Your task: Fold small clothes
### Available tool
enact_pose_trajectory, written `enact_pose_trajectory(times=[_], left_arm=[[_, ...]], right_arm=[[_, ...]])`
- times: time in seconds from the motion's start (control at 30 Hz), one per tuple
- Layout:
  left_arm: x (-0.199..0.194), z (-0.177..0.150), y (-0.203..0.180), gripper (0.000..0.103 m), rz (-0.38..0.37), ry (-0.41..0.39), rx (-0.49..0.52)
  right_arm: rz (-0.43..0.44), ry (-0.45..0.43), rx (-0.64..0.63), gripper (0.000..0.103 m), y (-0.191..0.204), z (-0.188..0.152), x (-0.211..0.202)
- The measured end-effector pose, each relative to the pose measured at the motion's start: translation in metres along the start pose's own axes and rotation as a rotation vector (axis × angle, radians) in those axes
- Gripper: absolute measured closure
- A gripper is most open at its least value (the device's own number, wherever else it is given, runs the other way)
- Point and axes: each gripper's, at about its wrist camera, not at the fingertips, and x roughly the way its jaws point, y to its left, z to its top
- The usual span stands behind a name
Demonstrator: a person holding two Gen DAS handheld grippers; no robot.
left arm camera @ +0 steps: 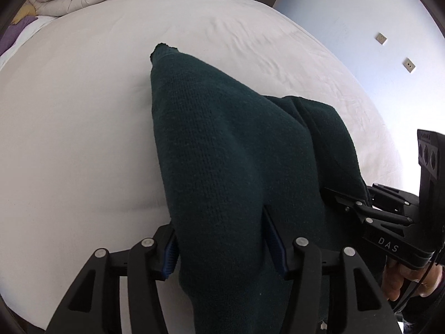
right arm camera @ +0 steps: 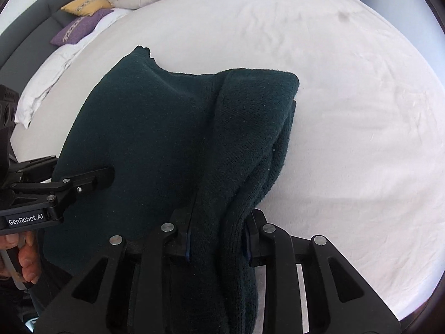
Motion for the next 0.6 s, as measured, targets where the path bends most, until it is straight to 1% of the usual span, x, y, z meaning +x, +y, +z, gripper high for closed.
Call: enact_pose_trajectory(times=[0.03,0.1,0.13,0.17,0.2,0.27,0.33,0.4,0.47,0.53,0.6], left_arm=[[0.001,0.0,0.003,0.034,0.002,-0.001,-0.005],[0.004,-0.001,0.01,0.024,0.005,-0.007,-0.02],[0.003,-0.004,0.017,0.024,-0.014,-0.006,-0.04],[0.002,-0.006,0.021,0.024,-0.03,-0.006,-0.058],[0.0,-0.005,0.019,0.024,-0.034,-0.009,-0.07],[-0.011,-0.009,0.018,0.026,-0.022,-0.022,-0.085],[-0.026,-0.012,0.018,0.029,0.001,-0.049,-0.101],[-0.045,-0.013,0.015,0.031,0.055,-0.102,-0.107],[-0.064,-0.01,0.009,0.031,0.07,-0.159,-0.099],[-0.079,-0.002,-0.002,0.031,0.068,-0.208,-0.073],[-0.082,0.007,-0.013,0.031,0.057,-0.227,-0.034]], right_arm=[[0.009,-0.003,0.014,0.078,-0.004,0.001,0.0],[0.032,0.002,0.04,0.074,-0.006,0.006,0.004],[0.039,0.0,0.053,0.064,-0.009,0.01,0.006],[0.038,-0.005,0.068,0.055,-0.007,-0.005,0.004],[0.051,-0.009,0.091,0.053,-0.011,-0.003,0.003],[0.077,-0.034,0.156,0.052,-0.021,-0.001,-0.006],[0.06,-0.089,0.196,0.051,-0.032,-0.006,-0.022],[0.031,-0.14,0.219,0.051,-0.04,-0.007,-0.04],[0.03,-0.185,0.224,0.051,-0.053,-0.015,-0.069],[0.064,-0.228,0.223,0.052,-0.053,-0.01,-0.088],[0.147,-0.242,0.22,0.054,-0.05,-0.009,-0.1]])
